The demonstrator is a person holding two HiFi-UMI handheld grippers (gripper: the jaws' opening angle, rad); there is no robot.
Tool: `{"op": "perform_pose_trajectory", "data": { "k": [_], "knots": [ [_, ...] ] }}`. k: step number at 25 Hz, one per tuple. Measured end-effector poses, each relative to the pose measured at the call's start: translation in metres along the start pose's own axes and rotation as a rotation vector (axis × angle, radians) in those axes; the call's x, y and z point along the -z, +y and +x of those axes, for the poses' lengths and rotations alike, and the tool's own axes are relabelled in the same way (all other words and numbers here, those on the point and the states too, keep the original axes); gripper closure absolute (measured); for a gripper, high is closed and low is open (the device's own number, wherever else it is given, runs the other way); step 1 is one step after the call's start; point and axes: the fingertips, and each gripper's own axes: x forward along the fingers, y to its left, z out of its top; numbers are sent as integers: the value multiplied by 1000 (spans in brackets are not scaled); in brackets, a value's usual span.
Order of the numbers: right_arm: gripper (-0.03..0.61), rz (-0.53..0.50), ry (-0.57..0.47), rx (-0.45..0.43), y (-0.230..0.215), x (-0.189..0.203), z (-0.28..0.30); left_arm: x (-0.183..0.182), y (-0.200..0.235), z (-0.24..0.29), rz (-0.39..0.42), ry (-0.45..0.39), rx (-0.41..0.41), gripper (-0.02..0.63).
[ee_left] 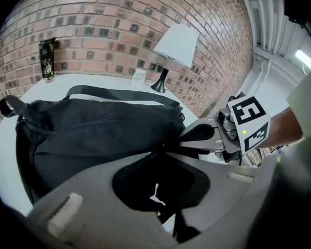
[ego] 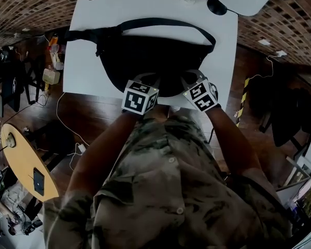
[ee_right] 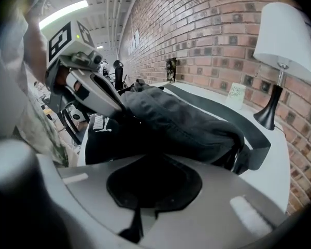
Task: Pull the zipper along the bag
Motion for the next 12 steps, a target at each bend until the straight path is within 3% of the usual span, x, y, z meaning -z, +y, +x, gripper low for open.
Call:
{"op": "perform_pose_trajectory", "data": {
  "k": [12],
  "knots": [
    [578,60,51,83,-4,-1,-1,5,48,-33,29,-21,109,592]
  ]
}}
